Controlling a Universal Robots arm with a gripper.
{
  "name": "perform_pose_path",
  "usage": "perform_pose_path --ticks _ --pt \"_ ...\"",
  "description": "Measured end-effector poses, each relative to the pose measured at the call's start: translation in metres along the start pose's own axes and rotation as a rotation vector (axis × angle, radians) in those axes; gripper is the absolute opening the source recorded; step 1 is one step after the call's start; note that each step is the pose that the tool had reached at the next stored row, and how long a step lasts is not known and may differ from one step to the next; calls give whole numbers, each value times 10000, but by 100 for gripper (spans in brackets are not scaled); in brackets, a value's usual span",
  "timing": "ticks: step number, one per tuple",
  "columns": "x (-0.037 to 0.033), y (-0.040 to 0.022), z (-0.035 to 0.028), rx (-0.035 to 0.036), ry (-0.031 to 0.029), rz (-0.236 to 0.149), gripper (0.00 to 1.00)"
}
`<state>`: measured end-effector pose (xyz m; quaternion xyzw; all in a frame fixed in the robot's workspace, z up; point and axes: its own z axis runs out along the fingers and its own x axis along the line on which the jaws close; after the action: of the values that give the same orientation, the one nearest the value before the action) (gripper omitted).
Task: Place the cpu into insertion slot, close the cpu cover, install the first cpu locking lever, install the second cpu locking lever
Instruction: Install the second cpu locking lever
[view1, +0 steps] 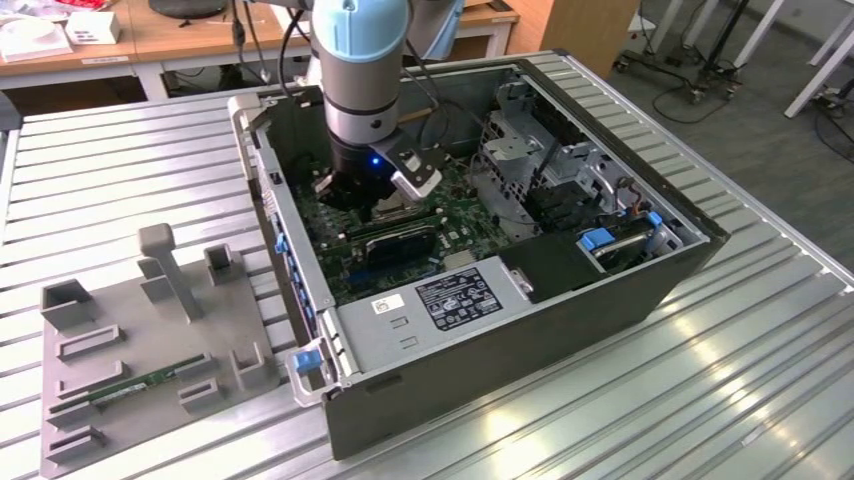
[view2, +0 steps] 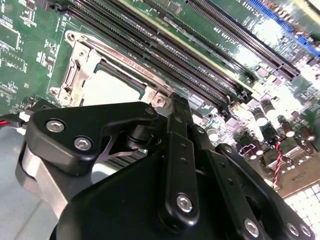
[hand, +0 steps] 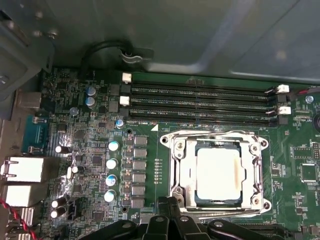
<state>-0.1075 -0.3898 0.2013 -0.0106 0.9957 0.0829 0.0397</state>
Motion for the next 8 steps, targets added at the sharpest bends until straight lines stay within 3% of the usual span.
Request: perform_pose_path --ticks 8 --pt "7 -6 32 3 -33 -6 11"
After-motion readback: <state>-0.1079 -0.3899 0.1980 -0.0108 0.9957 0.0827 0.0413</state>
